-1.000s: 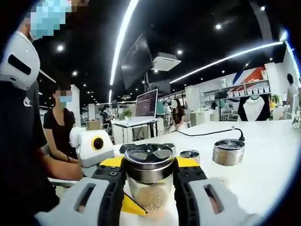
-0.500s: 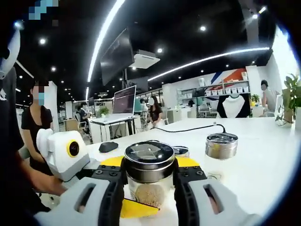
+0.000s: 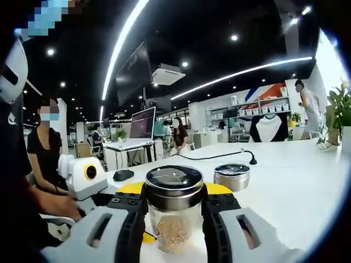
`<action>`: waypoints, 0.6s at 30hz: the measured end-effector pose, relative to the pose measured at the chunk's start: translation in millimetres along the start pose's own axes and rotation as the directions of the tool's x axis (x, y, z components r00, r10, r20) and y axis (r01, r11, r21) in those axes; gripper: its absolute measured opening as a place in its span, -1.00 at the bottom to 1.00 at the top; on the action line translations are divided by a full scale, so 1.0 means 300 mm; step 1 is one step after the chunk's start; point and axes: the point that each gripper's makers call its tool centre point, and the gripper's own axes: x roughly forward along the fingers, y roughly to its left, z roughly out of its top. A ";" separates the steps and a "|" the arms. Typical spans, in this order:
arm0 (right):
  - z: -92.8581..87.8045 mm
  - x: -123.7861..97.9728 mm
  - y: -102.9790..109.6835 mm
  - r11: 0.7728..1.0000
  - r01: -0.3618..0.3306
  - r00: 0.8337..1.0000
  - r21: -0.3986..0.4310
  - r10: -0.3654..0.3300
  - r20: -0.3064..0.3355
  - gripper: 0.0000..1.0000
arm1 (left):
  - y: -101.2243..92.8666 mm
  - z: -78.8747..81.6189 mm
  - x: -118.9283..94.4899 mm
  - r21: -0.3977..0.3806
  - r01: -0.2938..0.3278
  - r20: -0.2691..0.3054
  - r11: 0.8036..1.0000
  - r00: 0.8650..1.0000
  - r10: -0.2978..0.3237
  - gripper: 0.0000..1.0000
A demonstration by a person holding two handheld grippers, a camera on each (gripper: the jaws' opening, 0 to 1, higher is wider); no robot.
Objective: Rotate the seasoning bottle until the label or dispensing opening points toward the visible target arrow and the bottle remains upright within the marked orientation range
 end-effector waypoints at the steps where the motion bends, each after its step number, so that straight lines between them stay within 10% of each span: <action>1: 0.001 -0.008 -0.010 1.000 0.008 1.000 -0.007 -0.008 -0.003 -0.26 | 0.004 0.000 -0.009 0.005 -0.002 0.001 1.000 1.000 0.002 -0.15; 18: 0.013 -0.095 -0.196 0.994 0.088 0.996 -0.060 -0.089 -0.012 -0.26 | 0.224 0.043 -0.215 0.036 -0.240 0.057 0.970 0.970 0.238 0.53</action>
